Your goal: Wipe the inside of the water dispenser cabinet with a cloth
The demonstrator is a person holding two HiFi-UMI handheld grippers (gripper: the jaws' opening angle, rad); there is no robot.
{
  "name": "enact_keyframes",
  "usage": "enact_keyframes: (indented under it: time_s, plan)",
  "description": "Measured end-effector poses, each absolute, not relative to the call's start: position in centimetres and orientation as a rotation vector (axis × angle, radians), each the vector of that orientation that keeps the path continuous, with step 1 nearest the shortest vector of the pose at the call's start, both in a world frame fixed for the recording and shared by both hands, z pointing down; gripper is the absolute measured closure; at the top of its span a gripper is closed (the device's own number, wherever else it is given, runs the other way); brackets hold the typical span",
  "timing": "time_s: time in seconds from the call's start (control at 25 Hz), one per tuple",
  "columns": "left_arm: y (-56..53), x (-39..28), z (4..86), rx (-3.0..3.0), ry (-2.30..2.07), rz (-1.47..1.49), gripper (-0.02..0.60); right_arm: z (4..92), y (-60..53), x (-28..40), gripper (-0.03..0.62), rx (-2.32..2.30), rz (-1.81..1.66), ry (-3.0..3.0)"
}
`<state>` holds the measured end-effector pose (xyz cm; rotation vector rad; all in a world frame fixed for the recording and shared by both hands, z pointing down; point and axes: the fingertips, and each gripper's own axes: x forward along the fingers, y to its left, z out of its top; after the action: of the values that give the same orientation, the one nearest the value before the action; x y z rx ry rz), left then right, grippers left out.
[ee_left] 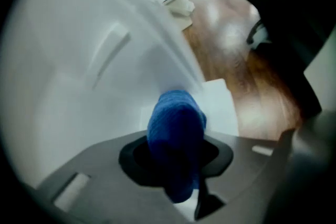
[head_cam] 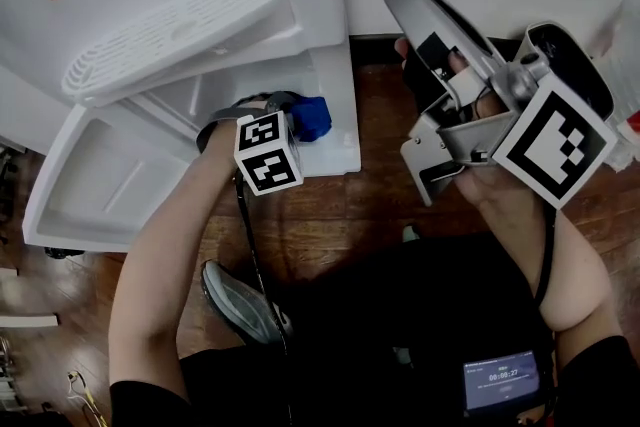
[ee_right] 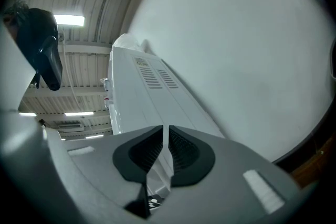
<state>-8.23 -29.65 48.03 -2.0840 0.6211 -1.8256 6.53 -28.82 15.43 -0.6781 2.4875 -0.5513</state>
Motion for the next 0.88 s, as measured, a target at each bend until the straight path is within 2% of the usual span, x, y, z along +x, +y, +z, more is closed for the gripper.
enact_keyframes:
  time_s: [0.2, 0.36, 0.56, 0.68, 0.8, 0.88]
  plan:
    - [-37.0, -12.9, 47.7, -1.615, 0.806, -1.986, 0.461, 15.8, -29.1, 6.6, 0.562, -0.674, -0.573, 2.485]
    - [-38.3, -14.7, 47.9, -1.267, 0.697, -2.067, 0.46, 16.2, -29.2, 6.4, 0.562, -0.662, -0.613, 2.48]
    - [-33.4, -15.4, 49.6, -1.452, 0.503, -2.228, 0.465, 16.0, -29.1, 6.5, 0.562, -0.641, -0.634, 2.466]
    - [-27.5, -15.5, 50.1, -1.591, 0.231, -2.354, 0.465, 15.8, -29.0, 6.5, 0.563, -0.628, -0.631, 2.465]
    - [-23.2, -15.7, 50.2, -1.577, -0.058, -2.44, 0.465, 15.8, -28.8, 6.2, 0.563, -0.616, -0.639, 2.474]
    - [-24.0, -16.2, 49.9, -1.495, -0.066, -2.472, 0.465, 16.0, -28.9, 6.2, 0.563, -0.621, -0.652, 2.476]
